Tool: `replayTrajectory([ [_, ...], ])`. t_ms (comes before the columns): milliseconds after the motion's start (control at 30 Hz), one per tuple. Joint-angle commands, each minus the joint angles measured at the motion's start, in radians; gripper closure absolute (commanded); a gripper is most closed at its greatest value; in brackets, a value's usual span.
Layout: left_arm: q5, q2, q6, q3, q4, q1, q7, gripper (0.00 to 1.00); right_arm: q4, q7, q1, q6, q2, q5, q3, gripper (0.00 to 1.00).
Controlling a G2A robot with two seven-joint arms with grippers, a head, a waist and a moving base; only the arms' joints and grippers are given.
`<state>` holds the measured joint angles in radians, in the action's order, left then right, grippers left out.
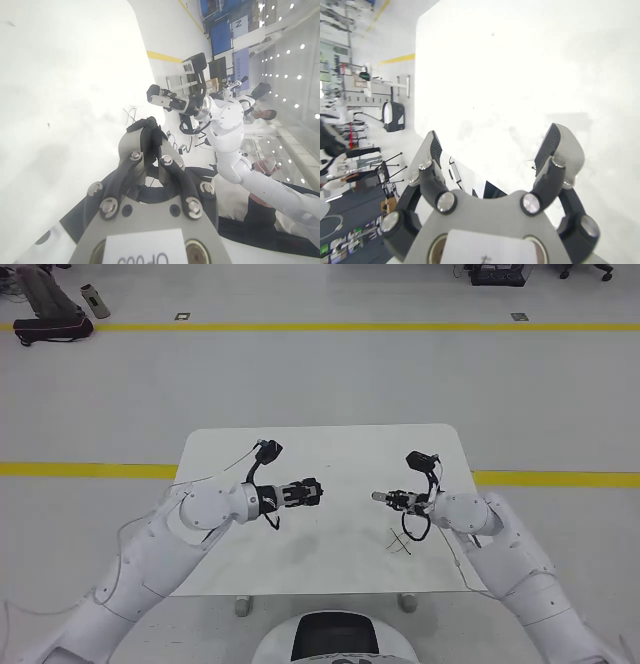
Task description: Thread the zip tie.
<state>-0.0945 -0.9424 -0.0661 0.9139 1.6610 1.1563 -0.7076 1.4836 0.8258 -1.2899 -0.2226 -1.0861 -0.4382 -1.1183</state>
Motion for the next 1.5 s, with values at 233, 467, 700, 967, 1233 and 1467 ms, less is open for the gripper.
replayTrajectory([
  [233, 0.013, -0.006, -0.021, -0.019, -0.002, -0.009, 0.007, 1.0, -0.036, -0.011, 0.031, -0.117, -0.02, -0.054, 0.034, 0.0],
  [467, 0.013, -0.006, -0.021, -0.019, -0.002, -0.009, 0.007, 1.0, -0.033, -0.026, 0.026, -0.117, -0.021, -0.062, 0.038, 0.0],
  [700, 0.013, -0.006, -0.021, -0.019, -0.002, -0.009, 0.007, 1.0, -0.058, -0.076, -0.01, -0.117, -0.057, -0.153, 0.028, 0.0],
  [967, 0.013, -0.006, -0.021, -0.019, -0.002, -0.009, 0.007, 1.0, -0.003, -0.065, -0.086, -0.117, -0.138, -0.34, -0.077, 0.0],
  [1233, 0.013, -0.006, -0.021, -0.019, -0.002, -0.009, 0.007, 1.0, 0.112, 0.081, -0.167, -0.117, -0.248, -0.532, -0.19, 0.0],
  [1467, 0.013, -0.006, -0.021, -0.019, -0.002, -0.009, 0.007, 1.0, 0.124, 0.09, -0.171, -0.117, -0.255, -0.544, -0.194, 0.0],
])
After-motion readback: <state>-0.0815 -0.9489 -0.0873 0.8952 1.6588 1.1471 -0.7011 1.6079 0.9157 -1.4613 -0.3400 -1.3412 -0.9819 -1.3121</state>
